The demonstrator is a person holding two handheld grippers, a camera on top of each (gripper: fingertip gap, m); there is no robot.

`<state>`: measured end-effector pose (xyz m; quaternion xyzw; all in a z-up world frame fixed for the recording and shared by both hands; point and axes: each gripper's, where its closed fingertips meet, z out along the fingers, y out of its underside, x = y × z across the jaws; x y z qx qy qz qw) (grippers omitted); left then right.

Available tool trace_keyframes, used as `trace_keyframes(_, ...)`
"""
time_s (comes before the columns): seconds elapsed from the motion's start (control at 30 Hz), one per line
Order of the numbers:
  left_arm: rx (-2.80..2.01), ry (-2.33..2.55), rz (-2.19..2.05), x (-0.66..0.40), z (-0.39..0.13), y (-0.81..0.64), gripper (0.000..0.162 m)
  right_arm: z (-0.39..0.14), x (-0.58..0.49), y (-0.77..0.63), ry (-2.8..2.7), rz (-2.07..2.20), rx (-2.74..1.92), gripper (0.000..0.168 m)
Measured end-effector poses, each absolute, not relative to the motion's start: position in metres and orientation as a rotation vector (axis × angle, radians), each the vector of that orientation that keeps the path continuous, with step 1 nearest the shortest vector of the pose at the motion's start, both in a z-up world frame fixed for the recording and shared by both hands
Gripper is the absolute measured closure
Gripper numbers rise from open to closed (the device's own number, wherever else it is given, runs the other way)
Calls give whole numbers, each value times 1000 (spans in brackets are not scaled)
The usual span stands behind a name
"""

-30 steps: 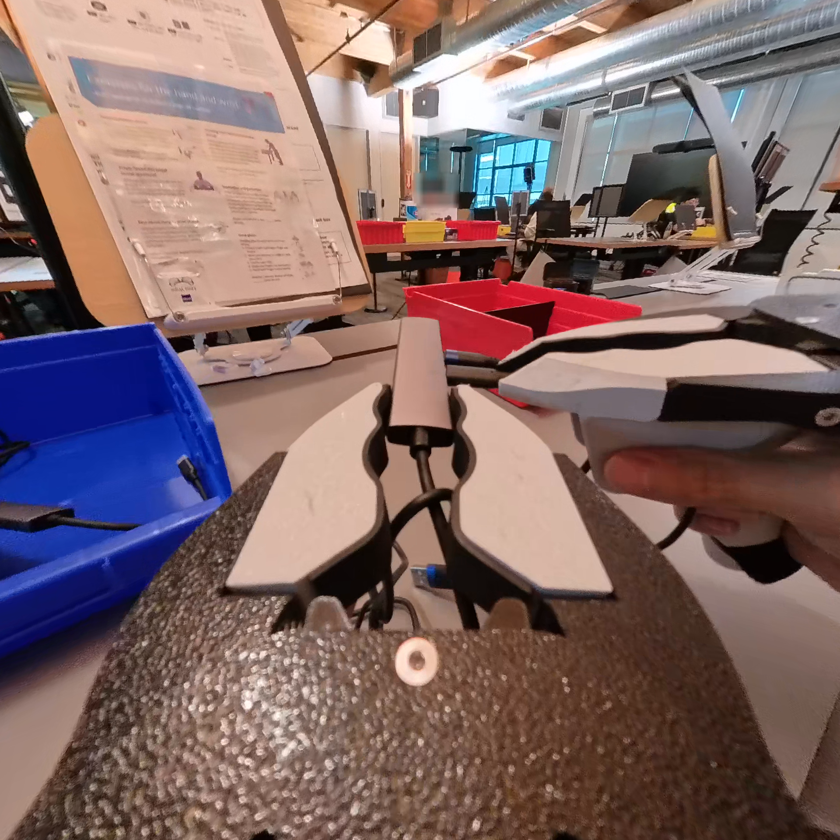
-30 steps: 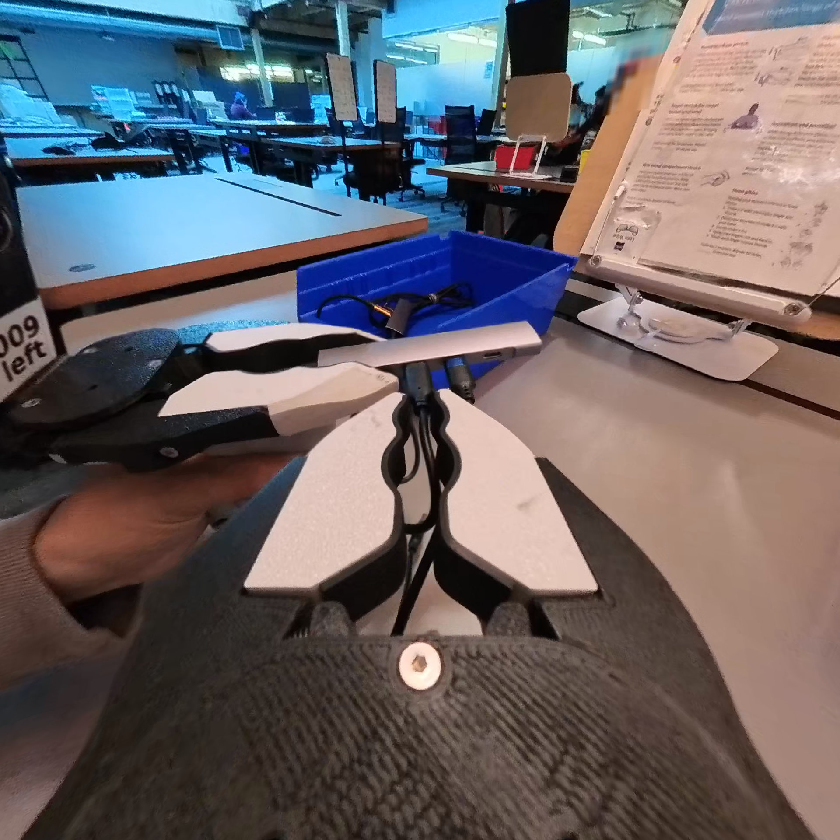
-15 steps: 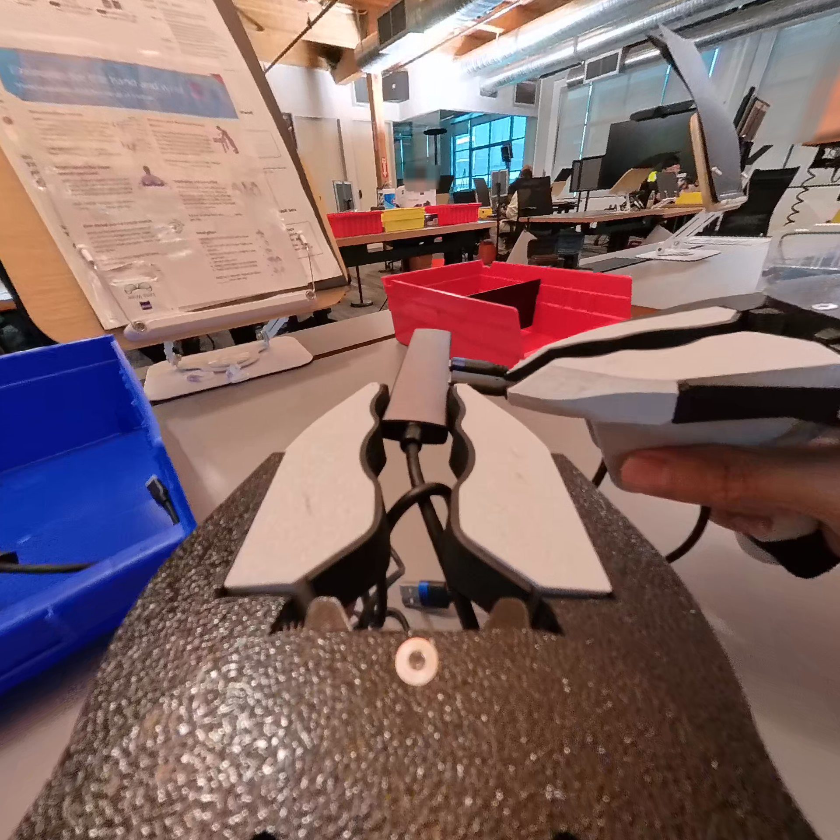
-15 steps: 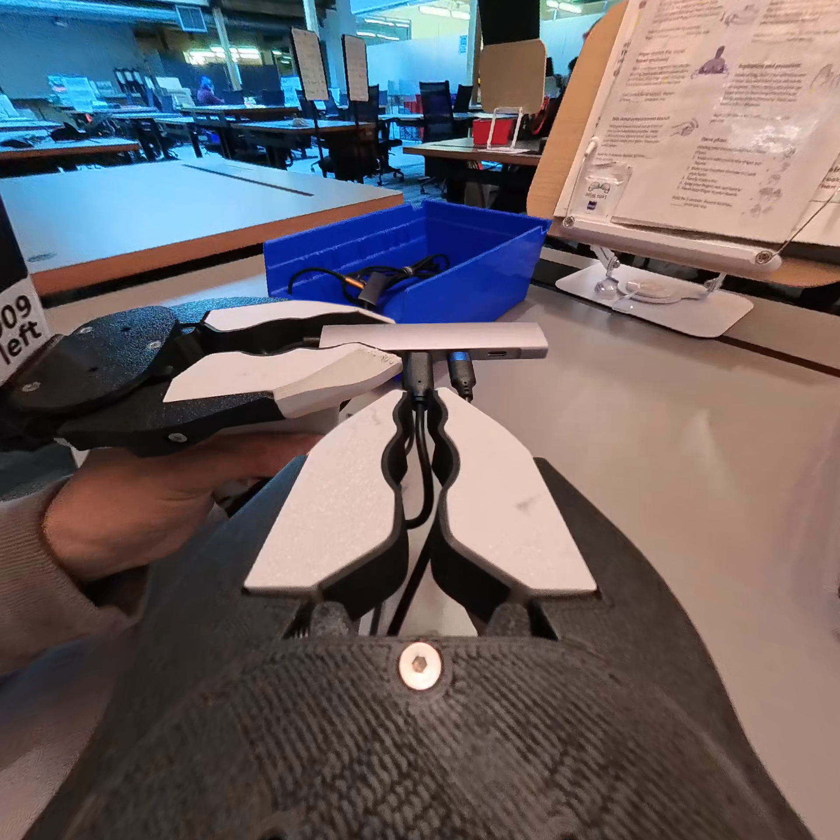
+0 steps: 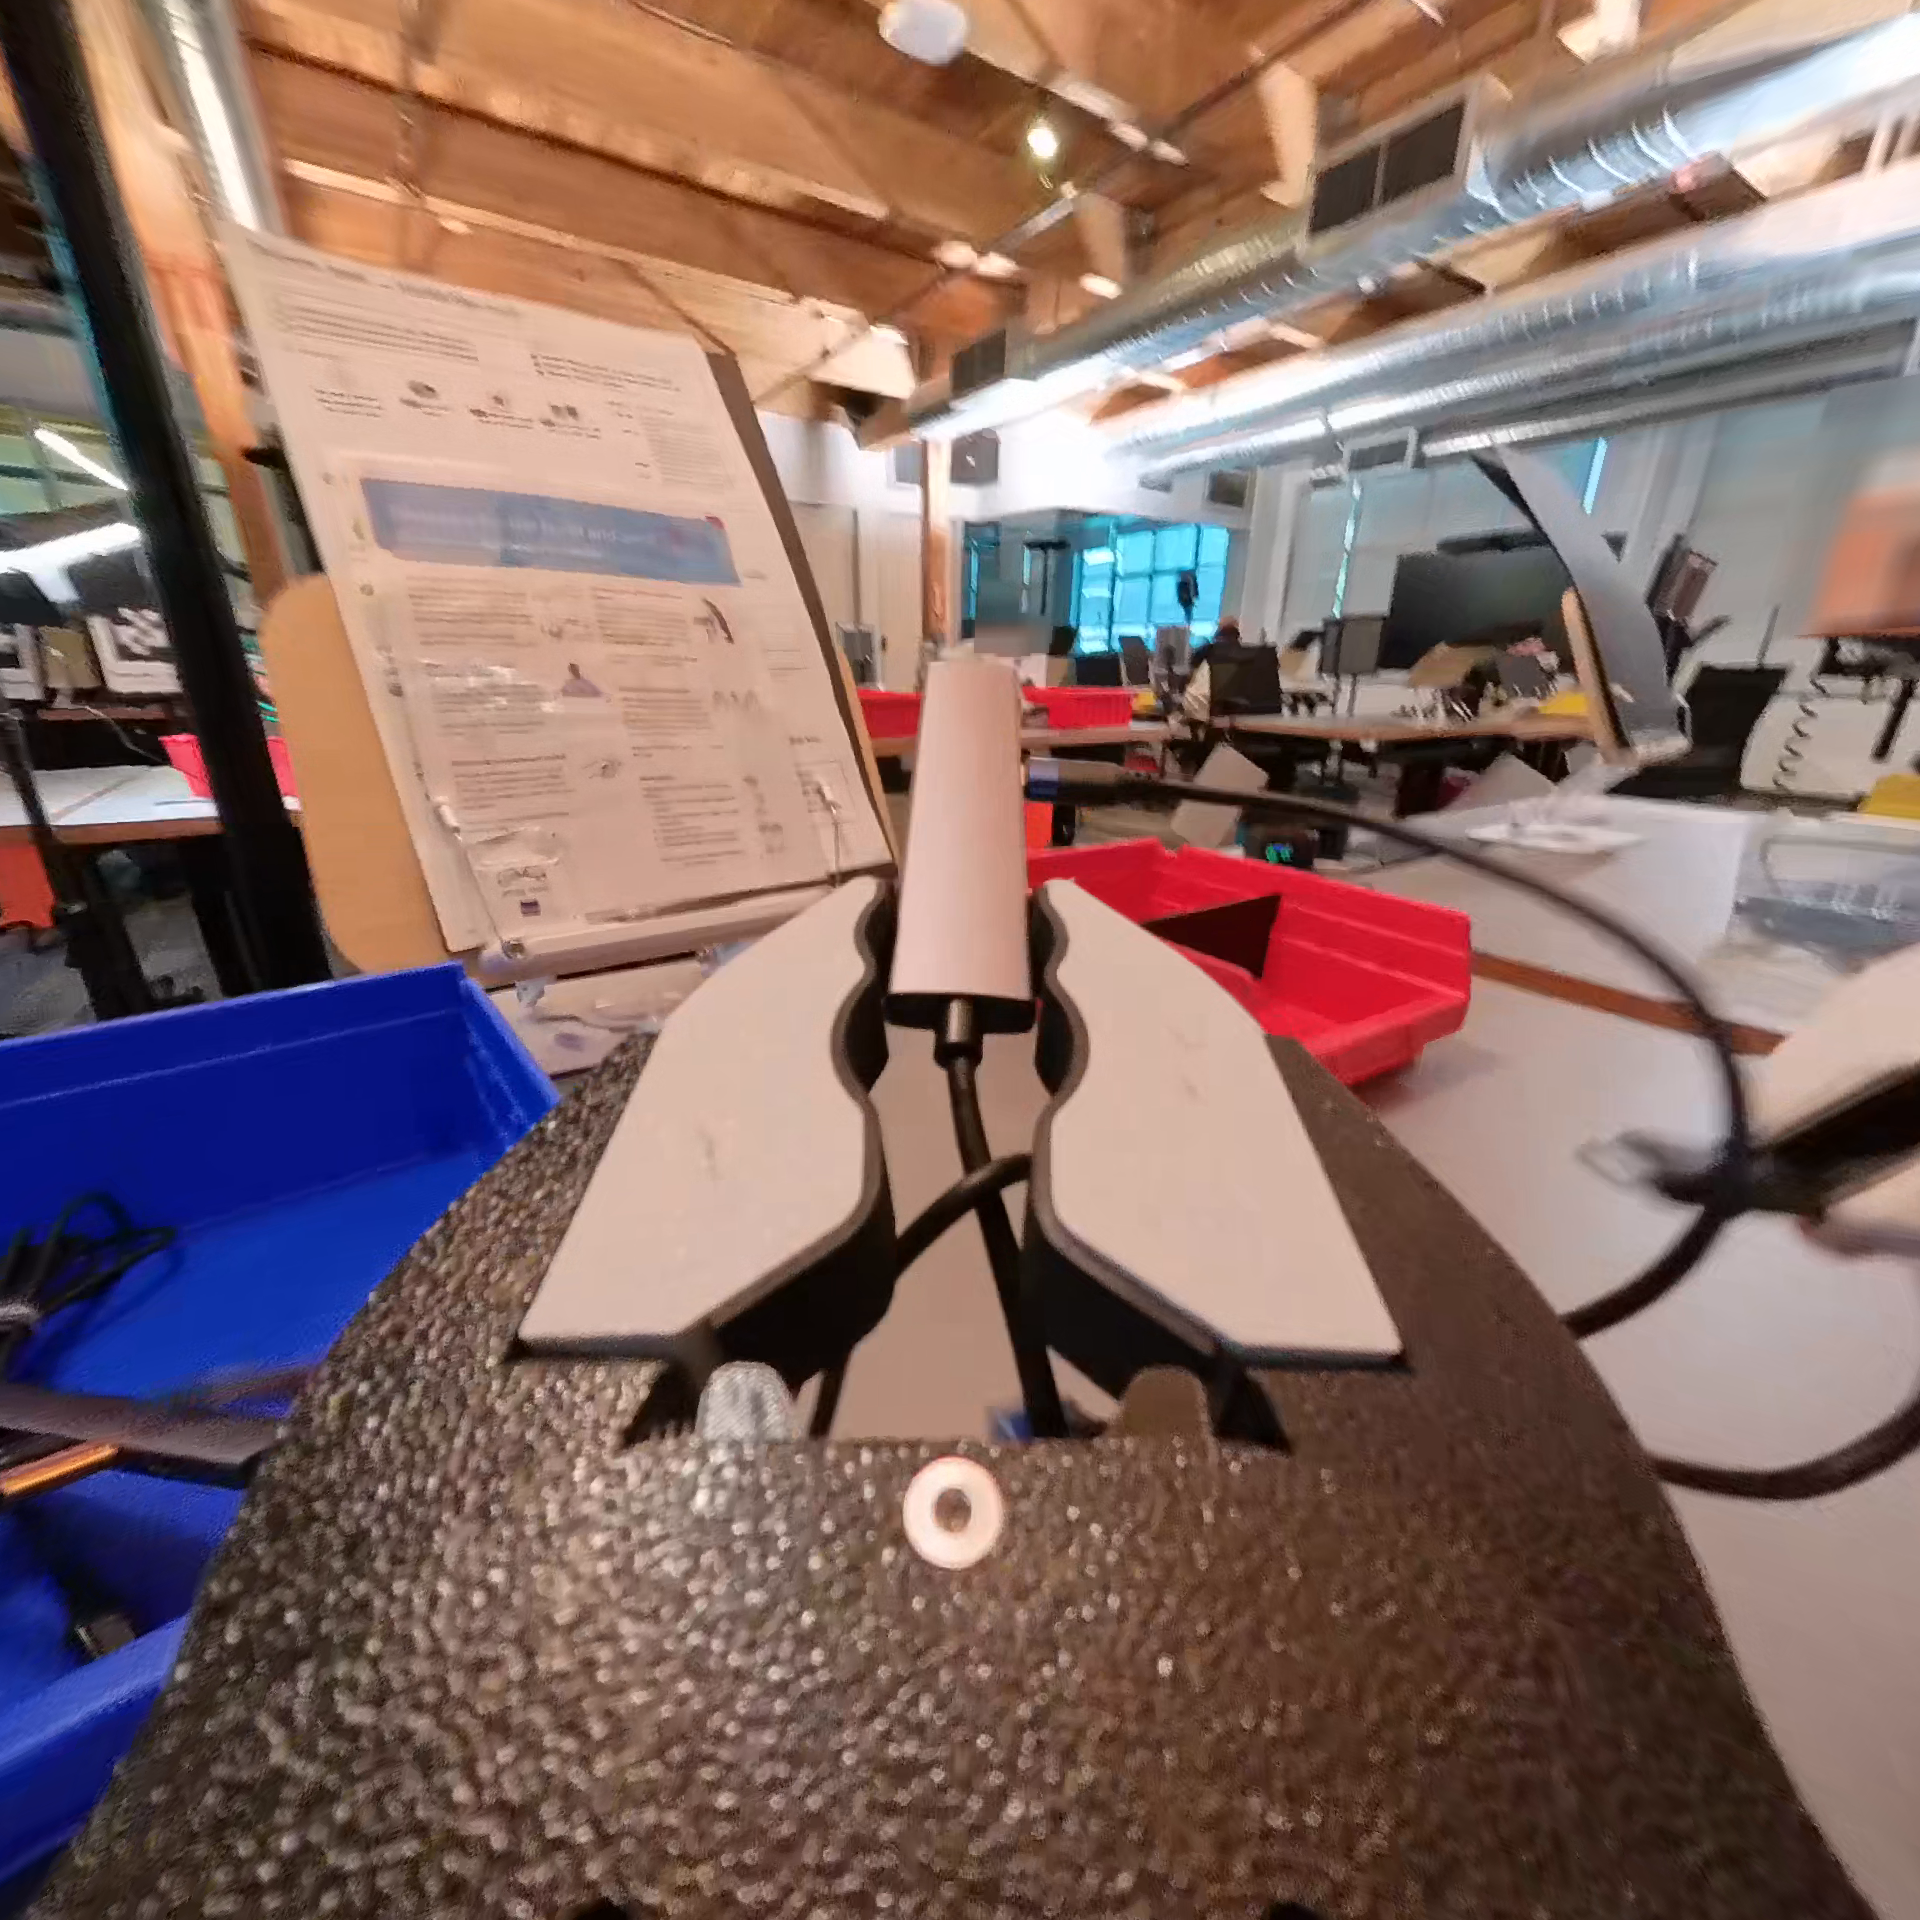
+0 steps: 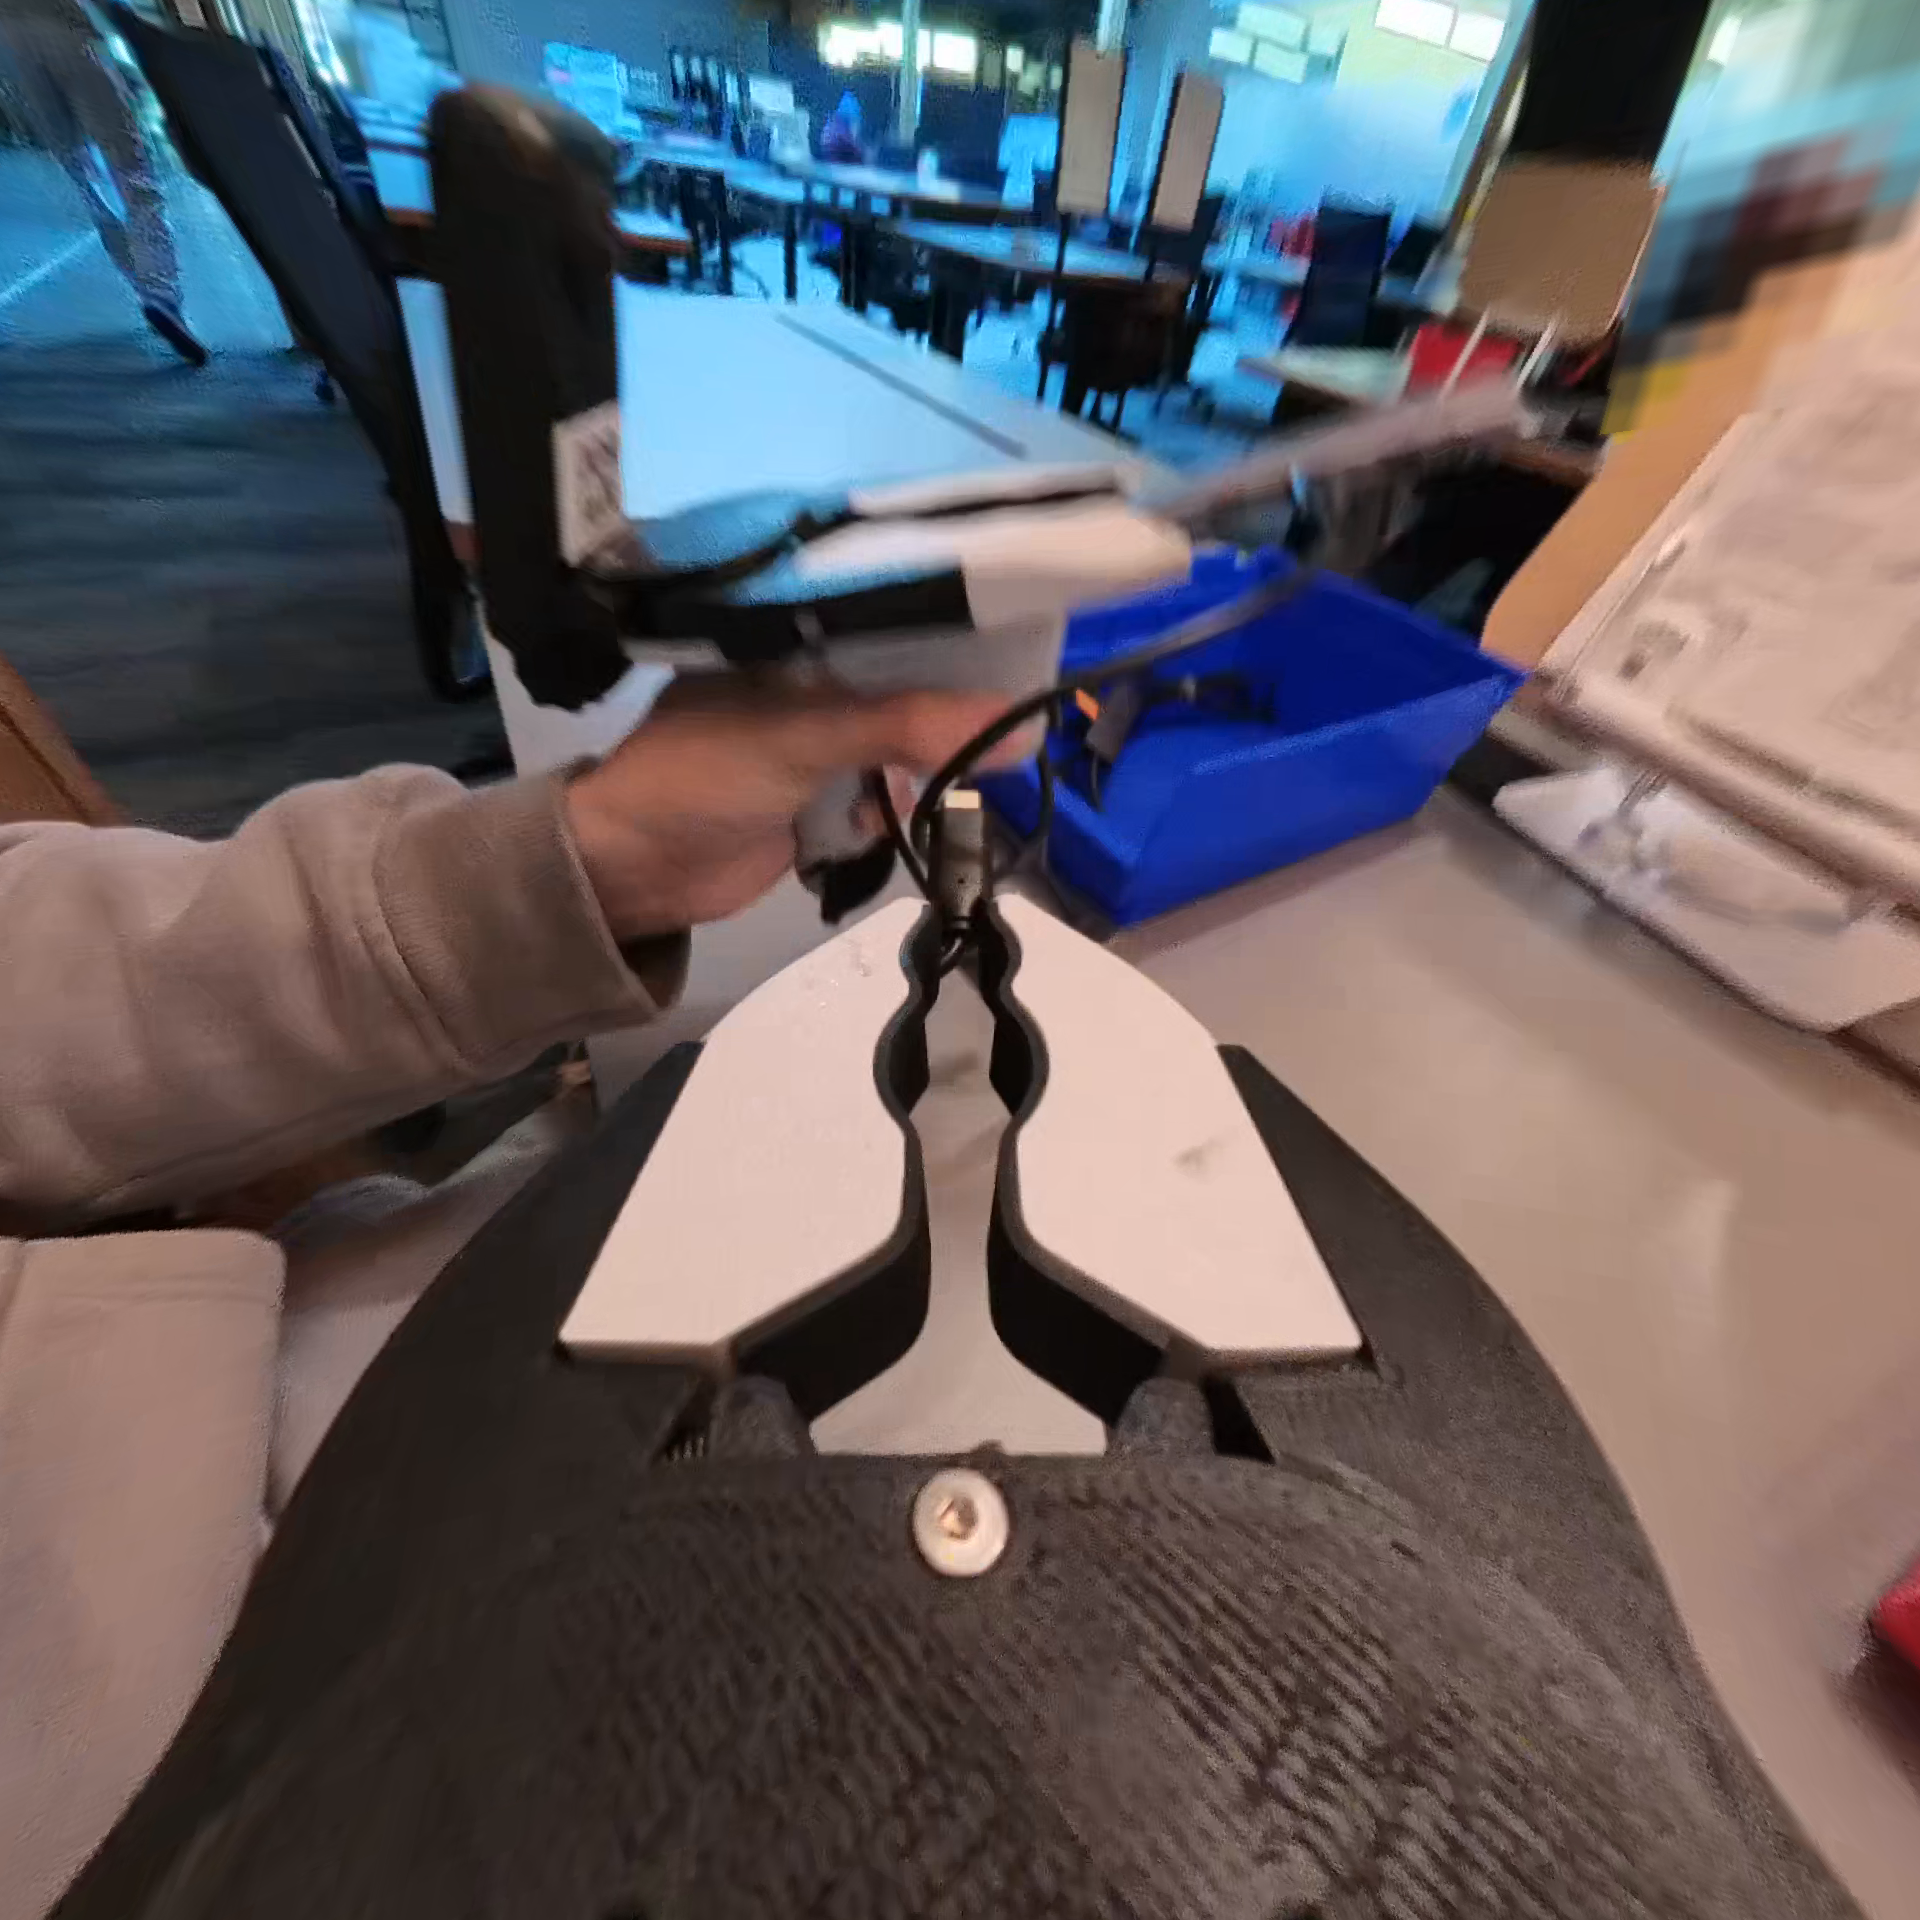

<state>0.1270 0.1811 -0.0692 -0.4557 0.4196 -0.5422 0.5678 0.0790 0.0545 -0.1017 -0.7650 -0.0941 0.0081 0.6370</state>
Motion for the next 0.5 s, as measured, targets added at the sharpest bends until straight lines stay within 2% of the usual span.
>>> trace_keyframes(0.17,-1113,1058,-1283,137,-95,184,138,-74,69,53,-193,14,-1624,161)
trace_keyframes(0.27,-1131,1086,-1180,137,-101,191,138,-104,87,45,-185,-21,-1812,161)
trace_keyframes(0.37,-1159,1022,-1285,133,-94,194,138,-143,94,37,-194,-14,-1960,162)
trace_keyframes(0.5,-1213,997,-1381,132,-93,194,137,-152,105,42,-49,86,-1884,162)
